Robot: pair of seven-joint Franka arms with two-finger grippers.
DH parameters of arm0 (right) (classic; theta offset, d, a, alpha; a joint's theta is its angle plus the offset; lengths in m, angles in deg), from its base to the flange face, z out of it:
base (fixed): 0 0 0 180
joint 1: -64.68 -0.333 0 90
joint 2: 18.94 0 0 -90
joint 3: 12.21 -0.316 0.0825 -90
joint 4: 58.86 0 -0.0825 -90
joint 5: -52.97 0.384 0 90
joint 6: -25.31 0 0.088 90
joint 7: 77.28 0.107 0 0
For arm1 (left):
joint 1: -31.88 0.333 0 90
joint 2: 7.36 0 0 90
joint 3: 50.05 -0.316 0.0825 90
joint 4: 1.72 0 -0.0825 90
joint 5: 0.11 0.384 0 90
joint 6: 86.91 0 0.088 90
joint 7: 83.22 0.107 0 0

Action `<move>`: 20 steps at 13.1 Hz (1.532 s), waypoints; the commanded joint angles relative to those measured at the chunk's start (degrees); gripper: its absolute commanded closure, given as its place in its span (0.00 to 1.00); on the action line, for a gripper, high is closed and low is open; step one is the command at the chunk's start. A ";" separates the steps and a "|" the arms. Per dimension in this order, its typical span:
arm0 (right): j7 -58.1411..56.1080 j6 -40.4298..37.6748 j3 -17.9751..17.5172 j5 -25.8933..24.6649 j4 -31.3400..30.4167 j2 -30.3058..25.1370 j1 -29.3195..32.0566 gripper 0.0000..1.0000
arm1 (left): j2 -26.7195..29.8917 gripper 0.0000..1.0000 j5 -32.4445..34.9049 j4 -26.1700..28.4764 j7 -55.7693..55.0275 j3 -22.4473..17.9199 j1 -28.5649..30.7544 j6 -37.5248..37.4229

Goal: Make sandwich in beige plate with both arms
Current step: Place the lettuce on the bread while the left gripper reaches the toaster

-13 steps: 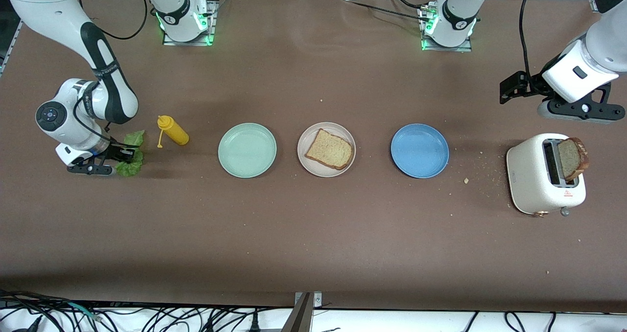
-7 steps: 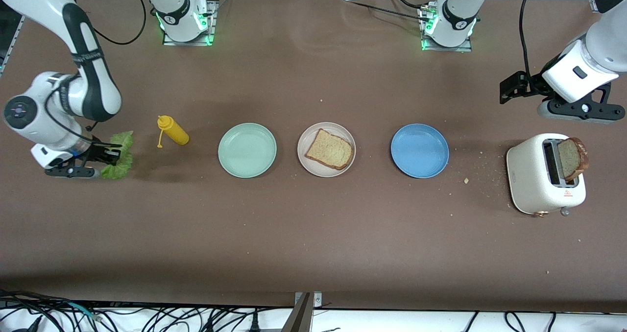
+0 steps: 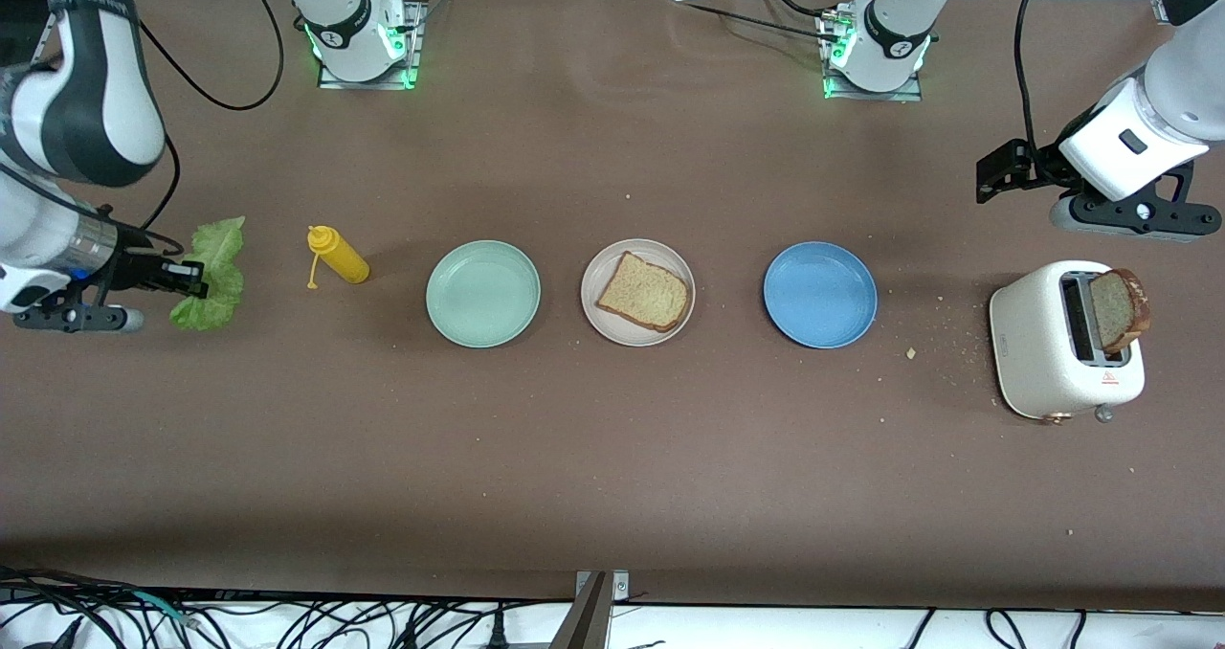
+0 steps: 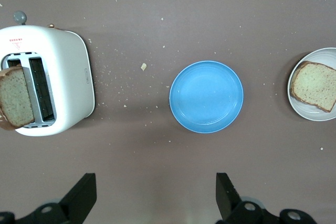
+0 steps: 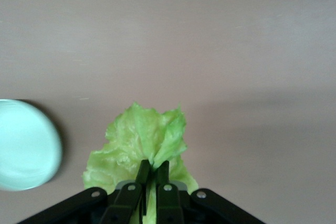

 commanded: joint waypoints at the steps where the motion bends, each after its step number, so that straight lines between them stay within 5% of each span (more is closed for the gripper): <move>1: 11.78 -4.16 -0.96 5.04 1.75 -2.61 -3.74 1.00 | 0.18 0.00 -0.49 -0.63 -0.27 0.33 0.08 -0.91; 4: 31.19 -2.77 -0.96 9.44 2.19 -2.61 -12.78 1.00 | 0.18 0.00 -0.49 -0.63 -0.27 0.24 0.17 -0.91; 8: 56.69 10.30 -2.88 9.81 3.16 2.38 -25.45 1.00 | 0.18 0.00 -0.40 -0.63 -0.27 0.24 0.17 -0.91; 12: 73.67 24.20 -6.66 9.72 5.87 13.17 -31.97 1.00 | 0.18 0.00 -0.49 -0.63 -0.19 0.24 0.34 -0.91; 14: 82.72 26.85 -9.30 8.93 12.36 22.04 -33.47 1.00 | 0.18 0.00 -0.49 -0.63 -0.27 0.24 0.25 -0.91; 20: 84.69 30.64 -11.51 9.19 13.88 30.42 -34.26 1.00 | -0.43 0.00 -0.23 -0.54 -0.27 -0.10 0.43 -0.30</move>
